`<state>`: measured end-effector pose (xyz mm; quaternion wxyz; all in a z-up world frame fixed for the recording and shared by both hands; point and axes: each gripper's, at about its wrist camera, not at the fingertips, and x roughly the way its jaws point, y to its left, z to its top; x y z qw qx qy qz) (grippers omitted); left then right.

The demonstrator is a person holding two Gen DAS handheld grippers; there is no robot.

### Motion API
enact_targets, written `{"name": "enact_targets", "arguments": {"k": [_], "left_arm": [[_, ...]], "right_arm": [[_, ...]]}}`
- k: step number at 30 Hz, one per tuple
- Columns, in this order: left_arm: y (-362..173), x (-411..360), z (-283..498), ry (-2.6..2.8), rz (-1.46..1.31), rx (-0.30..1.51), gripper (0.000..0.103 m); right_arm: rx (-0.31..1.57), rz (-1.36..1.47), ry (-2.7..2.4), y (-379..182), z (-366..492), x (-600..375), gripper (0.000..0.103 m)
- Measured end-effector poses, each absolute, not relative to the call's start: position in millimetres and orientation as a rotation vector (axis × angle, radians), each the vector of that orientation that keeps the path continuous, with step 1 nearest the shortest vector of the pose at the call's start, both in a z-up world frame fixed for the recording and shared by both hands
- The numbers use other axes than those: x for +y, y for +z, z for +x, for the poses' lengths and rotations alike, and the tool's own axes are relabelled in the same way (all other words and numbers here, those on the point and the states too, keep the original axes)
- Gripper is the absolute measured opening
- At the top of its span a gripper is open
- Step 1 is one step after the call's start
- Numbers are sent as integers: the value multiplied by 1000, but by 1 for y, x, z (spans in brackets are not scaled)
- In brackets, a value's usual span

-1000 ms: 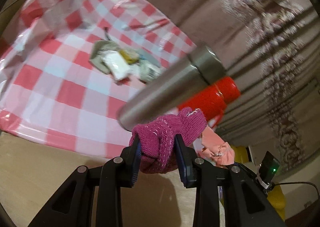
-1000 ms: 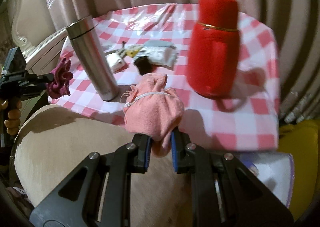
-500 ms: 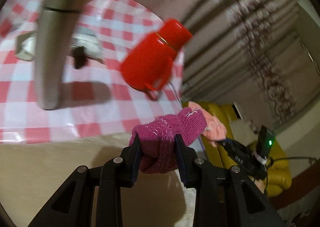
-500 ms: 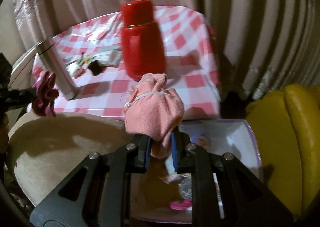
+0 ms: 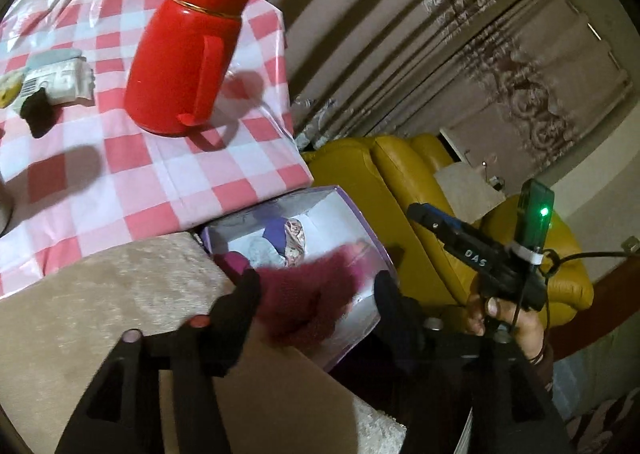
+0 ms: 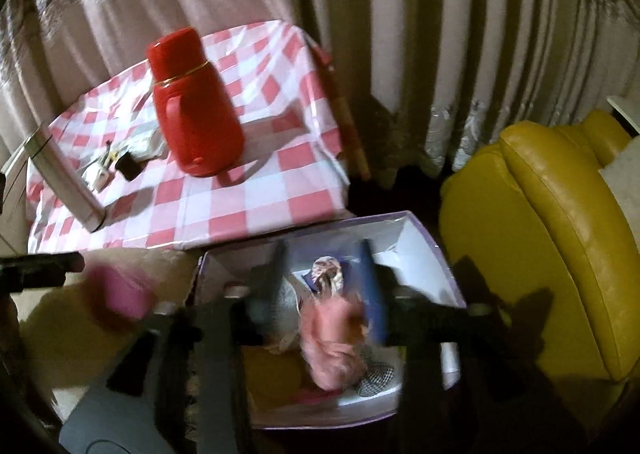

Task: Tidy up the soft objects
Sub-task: 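Carry the mitten and pink towel over the white box and open both tools, then move both tools back over the table and grasp the white packet with the left tool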

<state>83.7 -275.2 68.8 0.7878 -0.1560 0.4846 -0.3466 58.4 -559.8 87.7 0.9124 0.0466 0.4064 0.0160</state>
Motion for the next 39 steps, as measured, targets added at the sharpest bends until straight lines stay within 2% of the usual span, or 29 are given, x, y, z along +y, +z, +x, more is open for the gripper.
{"name": "enact_targets", "arguments": {"k": [6, 19, 25, 29, 39], "left_arm": [[68, -272, 84, -731, -340, 1050, 63], [85, -230, 74, -591, -249, 933, 63], [79, -186, 71, -462, -262, 933, 65], [77, -156, 66, -359, -274, 925, 70], [77, -83, 56, -45, -238, 868, 71]], "right_arm": [[828, 96, 39, 91, 58, -558, 70], [826, 28, 120, 94, 65, -516, 75], [826, -5, 195, 90, 69, -483, 81], [832, -29, 261, 86, 70, -454, 84], [780, -172, 323, 96, 77, -373, 95]]}}
